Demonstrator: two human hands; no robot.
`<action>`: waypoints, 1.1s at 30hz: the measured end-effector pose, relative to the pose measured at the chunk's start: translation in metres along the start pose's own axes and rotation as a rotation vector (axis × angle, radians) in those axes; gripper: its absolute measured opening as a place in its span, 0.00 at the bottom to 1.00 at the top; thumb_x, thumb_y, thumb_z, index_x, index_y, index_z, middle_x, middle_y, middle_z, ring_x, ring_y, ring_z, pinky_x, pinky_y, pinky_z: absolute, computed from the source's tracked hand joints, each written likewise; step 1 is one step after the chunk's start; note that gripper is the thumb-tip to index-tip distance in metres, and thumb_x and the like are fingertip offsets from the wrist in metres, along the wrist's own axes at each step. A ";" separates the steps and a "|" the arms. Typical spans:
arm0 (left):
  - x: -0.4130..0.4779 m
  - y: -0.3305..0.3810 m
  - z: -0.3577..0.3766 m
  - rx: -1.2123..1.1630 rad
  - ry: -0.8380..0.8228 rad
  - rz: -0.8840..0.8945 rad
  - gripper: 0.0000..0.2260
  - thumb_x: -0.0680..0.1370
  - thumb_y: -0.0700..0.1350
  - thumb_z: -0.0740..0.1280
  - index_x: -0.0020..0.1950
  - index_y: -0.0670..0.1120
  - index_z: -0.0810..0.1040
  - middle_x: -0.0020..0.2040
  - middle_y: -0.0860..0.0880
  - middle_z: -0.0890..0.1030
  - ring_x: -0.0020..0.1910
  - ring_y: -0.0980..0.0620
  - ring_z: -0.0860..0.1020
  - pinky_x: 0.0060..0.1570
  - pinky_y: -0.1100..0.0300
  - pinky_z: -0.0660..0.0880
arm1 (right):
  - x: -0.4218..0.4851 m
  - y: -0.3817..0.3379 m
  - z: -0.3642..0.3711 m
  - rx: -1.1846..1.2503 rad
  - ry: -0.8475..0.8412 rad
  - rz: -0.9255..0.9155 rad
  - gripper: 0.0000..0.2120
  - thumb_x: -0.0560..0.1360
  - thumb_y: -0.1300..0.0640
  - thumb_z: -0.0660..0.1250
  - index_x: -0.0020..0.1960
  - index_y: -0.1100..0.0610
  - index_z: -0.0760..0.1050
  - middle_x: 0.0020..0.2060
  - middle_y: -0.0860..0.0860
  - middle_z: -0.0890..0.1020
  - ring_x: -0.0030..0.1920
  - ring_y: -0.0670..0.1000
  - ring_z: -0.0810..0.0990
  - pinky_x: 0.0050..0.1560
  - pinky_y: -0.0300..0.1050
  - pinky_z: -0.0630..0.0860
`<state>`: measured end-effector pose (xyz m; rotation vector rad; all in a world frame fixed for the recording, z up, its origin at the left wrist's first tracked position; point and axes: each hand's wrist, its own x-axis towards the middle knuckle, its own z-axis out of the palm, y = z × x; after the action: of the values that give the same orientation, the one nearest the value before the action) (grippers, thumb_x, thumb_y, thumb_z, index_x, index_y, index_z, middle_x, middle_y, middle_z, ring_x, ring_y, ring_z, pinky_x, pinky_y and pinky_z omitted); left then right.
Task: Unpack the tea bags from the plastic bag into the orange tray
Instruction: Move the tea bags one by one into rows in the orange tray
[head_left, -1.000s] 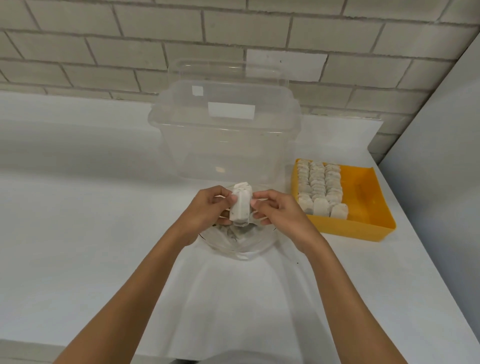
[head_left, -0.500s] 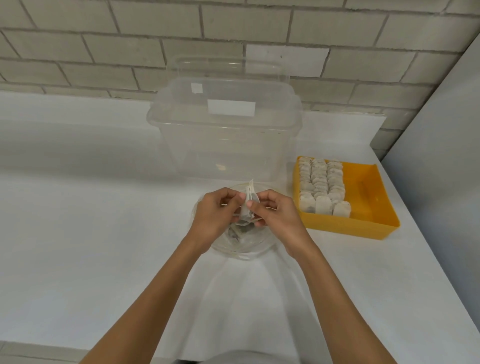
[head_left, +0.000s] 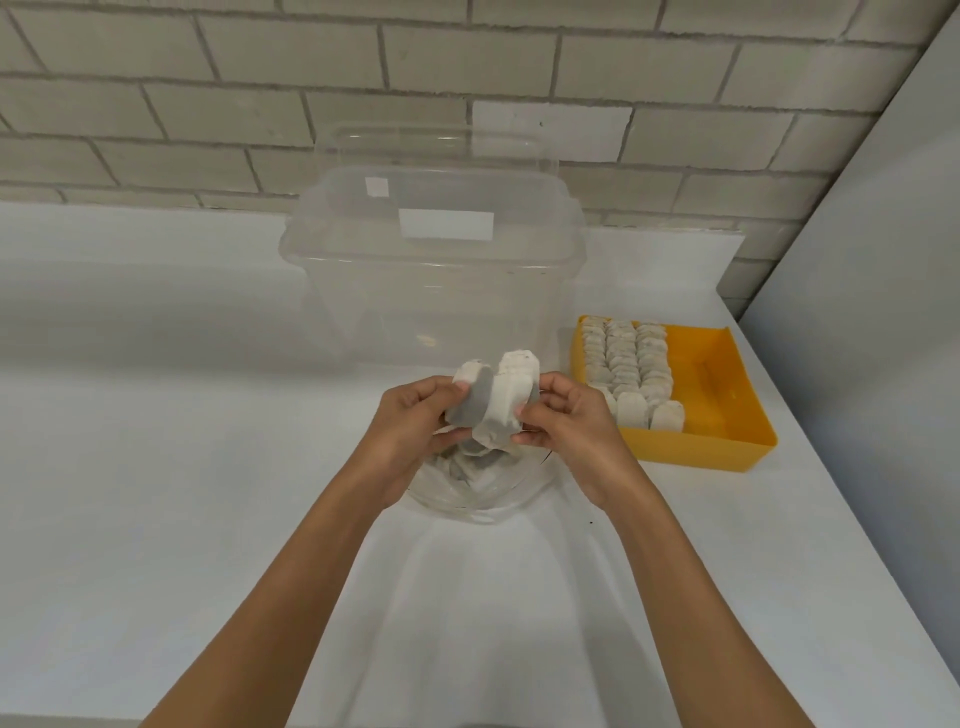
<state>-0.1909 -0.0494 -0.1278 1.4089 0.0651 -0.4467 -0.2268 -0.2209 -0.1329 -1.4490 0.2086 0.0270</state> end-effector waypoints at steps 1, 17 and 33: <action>0.000 0.001 0.000 -0.005 0.000 0.002 0.07 0.79 0.44 0.66 0.47 0.45 0.83 0.49 0.46 0.83 0.51 0.50 0.81 0.50 0.58 0.78 | -0.001 -0.003 -0.001 0.041 -0.009 0.013 0.08 0.75 0.70 0.65 0.51 0.61 0.77 0.41 0.56 0.83 0.40 0.50 0.82 0.41 0.41 0.81; -0.010 0.001 0.008 -0.164 -0.121 -0.003 0.10 0.75 0.36 0.70 0.56 0.39 0.79 0.50 0.41 0.84 0.49 0.47 0.83 0.50 0.60 0.81 | -0.005 -0.018 0.005 -0.177 0.133 -0.066 0.09 0.76 0.55 0.68 0.46 0.61 0.82 0.36 0.48 0.82 0.37 0.45 0.79 0.39 0.40 0.75; 0.014 0.012 0.092 -0.138 -0.150 0.042 0.08 0.74 0.35 0.70 0.53 0.39 0.79 0.46 0.43 0.84 0.44 0.51 0.83 0.46 0.61 0.81 | 0.037 -0.074 -0.152 -0.555 0.413 -0.231 0.04 0.76 0.60 0.68 0.43 0.52 0.79 0.34 0.49 0.80 0.38 0.48 0.79 0.41 0.44 0.79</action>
<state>-0.1938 -0.1400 -0.1046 1.2362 -0.0542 -0.5023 -0.1990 -0.3841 -0.0824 -2.0168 0.3897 -0.4364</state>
